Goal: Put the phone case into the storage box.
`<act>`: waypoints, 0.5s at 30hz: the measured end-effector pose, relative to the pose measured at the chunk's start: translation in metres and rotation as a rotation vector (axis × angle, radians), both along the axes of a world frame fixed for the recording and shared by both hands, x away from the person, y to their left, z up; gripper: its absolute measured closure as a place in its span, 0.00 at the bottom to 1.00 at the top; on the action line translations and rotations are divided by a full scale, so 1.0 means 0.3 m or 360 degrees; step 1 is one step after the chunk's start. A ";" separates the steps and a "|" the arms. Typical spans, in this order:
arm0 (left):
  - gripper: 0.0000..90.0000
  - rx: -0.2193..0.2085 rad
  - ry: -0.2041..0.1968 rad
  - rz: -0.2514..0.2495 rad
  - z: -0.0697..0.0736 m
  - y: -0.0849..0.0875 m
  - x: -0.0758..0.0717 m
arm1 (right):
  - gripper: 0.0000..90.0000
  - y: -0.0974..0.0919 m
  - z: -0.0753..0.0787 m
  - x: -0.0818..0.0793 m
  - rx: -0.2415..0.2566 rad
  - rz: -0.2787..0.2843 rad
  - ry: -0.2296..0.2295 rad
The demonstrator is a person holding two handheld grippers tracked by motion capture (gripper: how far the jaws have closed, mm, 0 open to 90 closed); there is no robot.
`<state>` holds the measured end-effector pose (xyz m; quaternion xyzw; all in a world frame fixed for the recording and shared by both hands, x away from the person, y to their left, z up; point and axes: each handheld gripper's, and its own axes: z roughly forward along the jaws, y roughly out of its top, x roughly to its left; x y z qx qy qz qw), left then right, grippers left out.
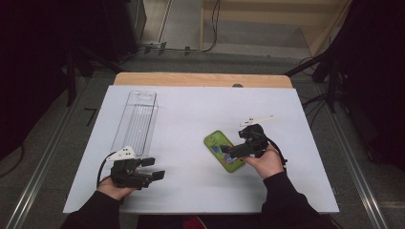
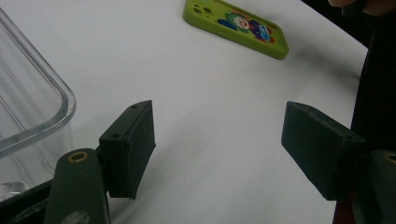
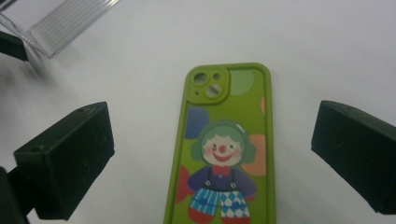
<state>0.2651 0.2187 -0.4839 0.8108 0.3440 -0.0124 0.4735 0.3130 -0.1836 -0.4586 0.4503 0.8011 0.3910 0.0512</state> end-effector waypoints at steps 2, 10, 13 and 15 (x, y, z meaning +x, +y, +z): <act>0.29 0.0001 0.0002 0.0002 0.000 0.000 0.000 | 0.00 0.009 0.003 0.007 0.0002 0.0003 -0.0005; 0.29 0.0001 0.0001 0.0004 -0.001 -0.002 0.001 | 0.00 0.043 0.003 0.029 -0.0031 0.0030 -0.0008; 0.29 0.0000 0.0001 0.0003 -0.001 0.001 0.001 | 0.00 0.055 0.002 0.038 -0.0050 0.0031 -0.0007; 0.29 -0.0001 0.0002 0.0006 -0.001 0.002 0.002 | 0.00 0.058 0.001 0.040 -0.0054 0.0034 -0.0009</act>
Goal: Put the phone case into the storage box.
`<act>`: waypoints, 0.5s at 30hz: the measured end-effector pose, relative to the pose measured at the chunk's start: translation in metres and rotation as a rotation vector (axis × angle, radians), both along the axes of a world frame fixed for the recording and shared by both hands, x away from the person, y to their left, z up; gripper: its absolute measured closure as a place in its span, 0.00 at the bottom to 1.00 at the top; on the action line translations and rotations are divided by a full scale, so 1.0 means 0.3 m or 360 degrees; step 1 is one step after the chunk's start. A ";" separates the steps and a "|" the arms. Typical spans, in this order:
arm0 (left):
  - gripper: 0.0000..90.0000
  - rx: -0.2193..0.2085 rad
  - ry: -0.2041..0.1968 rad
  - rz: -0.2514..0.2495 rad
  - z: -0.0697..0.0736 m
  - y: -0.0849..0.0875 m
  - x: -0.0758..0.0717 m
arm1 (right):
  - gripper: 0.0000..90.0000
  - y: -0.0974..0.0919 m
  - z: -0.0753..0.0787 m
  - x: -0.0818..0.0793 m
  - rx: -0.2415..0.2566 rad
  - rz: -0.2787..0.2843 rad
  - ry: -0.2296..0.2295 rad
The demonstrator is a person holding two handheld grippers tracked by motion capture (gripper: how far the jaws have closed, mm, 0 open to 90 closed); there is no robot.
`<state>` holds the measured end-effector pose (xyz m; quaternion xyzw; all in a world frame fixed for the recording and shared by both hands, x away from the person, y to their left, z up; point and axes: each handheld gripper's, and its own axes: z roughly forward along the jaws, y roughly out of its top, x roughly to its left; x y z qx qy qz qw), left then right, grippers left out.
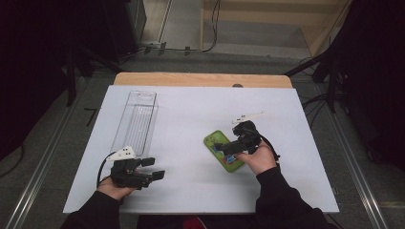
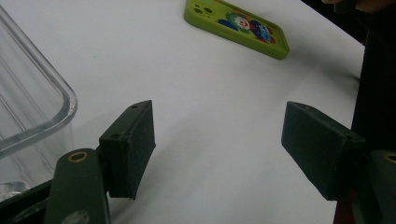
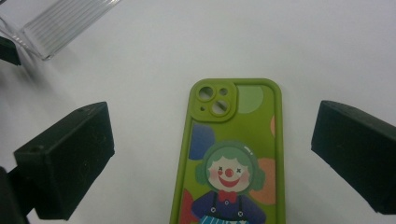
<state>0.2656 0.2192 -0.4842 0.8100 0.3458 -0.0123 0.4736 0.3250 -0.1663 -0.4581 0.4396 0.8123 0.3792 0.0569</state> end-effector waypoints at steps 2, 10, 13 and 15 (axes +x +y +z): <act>0.29 -0.0003 0.0002 -0.0001 0.000 -0.001 0.001 | 0.00 0.005 -0.003 0.004 -0.0012 0.0000 -0.0002; 0.29 -0.0006 0.0004 -0.0002 -0.001 -0.002 0.002 | 0.00 0.012 -0.022 0.014 -0.0062 -0.0015 0.0021; 0.29 -0.0005 0.0004 -0.0004 0.000 -0.001 0.001 | 0.00 0.010 -0.038 0.018 -0.0094 -0.0033 0.0041; 0.29 -0.0009 0.0002 -0.0003 0.000 -0.002 0.001 | 0.00 0.011 -0.049 0.020 -0.0109 -0.0030 0.0051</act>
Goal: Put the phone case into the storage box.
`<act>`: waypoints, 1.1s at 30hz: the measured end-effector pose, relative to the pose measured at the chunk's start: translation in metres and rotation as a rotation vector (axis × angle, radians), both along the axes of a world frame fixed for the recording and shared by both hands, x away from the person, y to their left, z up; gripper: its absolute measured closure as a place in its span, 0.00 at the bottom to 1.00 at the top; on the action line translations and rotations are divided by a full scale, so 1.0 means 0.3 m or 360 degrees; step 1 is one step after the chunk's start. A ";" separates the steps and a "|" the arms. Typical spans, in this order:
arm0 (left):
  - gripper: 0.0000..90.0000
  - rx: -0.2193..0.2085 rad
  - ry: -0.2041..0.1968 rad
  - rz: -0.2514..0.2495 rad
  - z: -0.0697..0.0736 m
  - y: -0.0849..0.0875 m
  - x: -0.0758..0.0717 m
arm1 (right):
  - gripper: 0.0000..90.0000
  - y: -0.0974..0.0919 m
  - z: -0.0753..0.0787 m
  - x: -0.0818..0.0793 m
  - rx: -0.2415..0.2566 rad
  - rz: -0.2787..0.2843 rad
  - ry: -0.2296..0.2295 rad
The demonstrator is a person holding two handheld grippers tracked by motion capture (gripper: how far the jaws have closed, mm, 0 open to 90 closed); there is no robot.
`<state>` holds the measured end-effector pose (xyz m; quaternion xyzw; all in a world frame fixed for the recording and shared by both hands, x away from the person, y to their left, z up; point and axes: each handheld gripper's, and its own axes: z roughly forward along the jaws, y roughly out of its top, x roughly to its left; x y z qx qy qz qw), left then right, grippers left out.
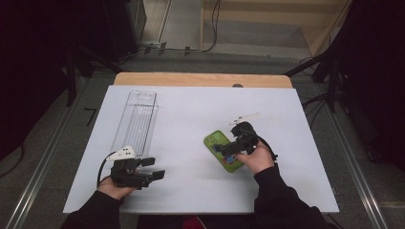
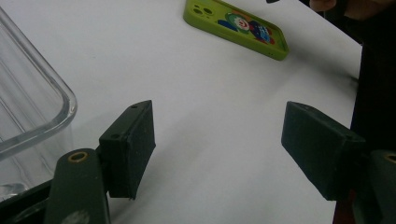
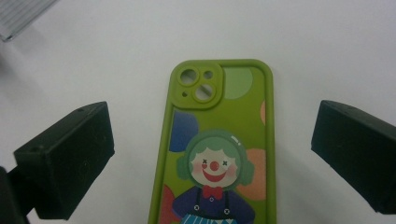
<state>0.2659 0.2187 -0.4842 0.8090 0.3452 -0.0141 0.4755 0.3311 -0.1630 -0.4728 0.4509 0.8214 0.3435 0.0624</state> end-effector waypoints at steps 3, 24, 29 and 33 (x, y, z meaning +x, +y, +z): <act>0.29 0.0000 -0.0002 0.0004 0.001 0.001 0.000 | 0.00 0.005 -0.010 0.000 -0.0024 -0.0002 0.0010; 0.29 -0.0007 -0.0001 0.0007 0.003 0.002 -0.001 | 0.00 0.012 -0.073 -0.014 -0.0089 -0.0018 0.0079; 0.29 -0.0006 -0.0002 0.0007 0.003 0.002 -0.001 | 0.00 0.018 -0.089 -0.016 -0.0113 -0.0003 0.0087; 0.29 -0.0005 -0.0003 0.0008 0.003 0.000 0.000 | 0.00 0.027 -0.105 -0.017 -0.0144 0.0005 0.0096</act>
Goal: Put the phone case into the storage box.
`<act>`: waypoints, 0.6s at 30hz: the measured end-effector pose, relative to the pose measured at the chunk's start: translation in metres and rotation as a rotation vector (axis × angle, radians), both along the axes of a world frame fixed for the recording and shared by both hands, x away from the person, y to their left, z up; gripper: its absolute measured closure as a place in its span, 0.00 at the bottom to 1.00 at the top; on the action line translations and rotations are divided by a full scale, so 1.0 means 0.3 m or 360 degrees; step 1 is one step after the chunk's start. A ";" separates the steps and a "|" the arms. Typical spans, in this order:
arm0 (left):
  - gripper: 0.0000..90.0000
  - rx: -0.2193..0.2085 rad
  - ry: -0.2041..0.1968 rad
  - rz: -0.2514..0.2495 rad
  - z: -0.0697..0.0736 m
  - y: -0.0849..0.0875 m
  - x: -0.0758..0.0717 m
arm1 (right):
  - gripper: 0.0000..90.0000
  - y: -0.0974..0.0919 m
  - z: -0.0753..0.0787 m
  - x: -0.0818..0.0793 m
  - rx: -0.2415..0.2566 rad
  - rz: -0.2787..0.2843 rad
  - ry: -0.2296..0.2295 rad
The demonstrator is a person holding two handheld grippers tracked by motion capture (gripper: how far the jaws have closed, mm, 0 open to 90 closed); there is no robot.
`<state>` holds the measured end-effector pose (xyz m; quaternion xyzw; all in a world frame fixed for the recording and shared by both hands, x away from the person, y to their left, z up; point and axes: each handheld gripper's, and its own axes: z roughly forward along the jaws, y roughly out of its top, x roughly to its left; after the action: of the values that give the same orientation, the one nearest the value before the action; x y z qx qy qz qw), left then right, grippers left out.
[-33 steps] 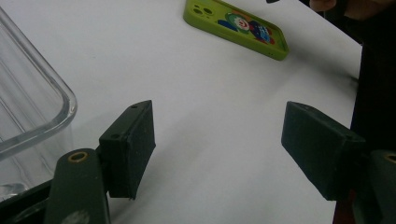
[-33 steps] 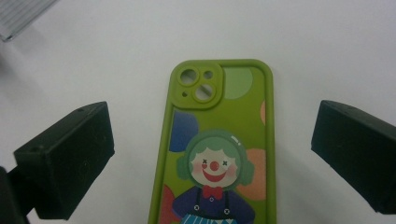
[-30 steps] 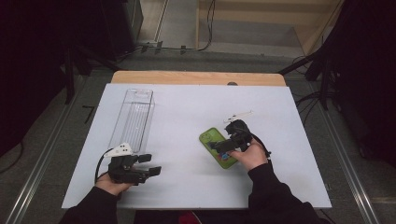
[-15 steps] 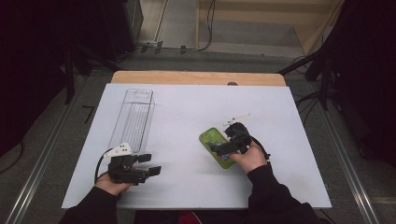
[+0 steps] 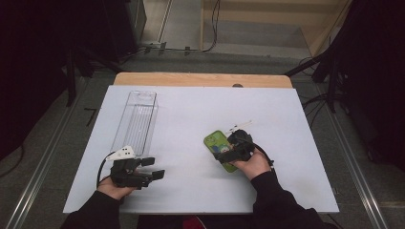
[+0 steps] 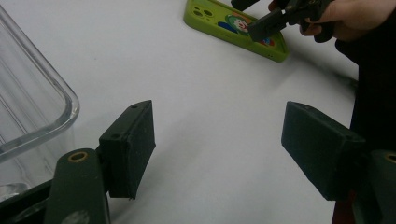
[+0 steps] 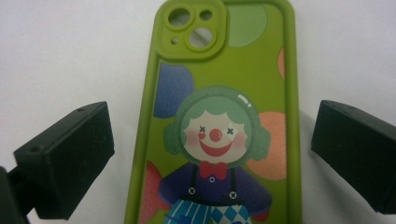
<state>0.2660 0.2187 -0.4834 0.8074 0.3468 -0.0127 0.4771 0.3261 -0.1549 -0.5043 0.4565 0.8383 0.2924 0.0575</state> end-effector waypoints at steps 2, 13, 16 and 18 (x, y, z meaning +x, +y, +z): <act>0.29 0.0005 0.0000 -0.0004 0.000 0.000 0.001 | 0.00 0.006 -0.008 -0.003 -0.0022 0.0004 -0.0009; 0.29 0.0004 0.0009 -0.0004 -0.001 -0.003 0.004 | 0.00 0.044 -0.025 -0.034 -0.0203 0.0020 -0.0140; 0.29 -0.0006 0.0020 -0.0002 -0.001 -0.002 0.004 | 0.05 0.042 -0.021 -0.039 -0.0198 0.0031 -0.0151; 0.29 -0.0005 0.0024 0.0001 0.000 -0.003 0.005 | 0.09 0.041 -0.018 -0.042 -0.0203 0.0024 -0.0159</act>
<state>0.2673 0.2178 -0.4835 0.8065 0.3505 -0.0192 0.4758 0.3135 -0.1426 -0.5097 0.4305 0.8547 0.2612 0.1260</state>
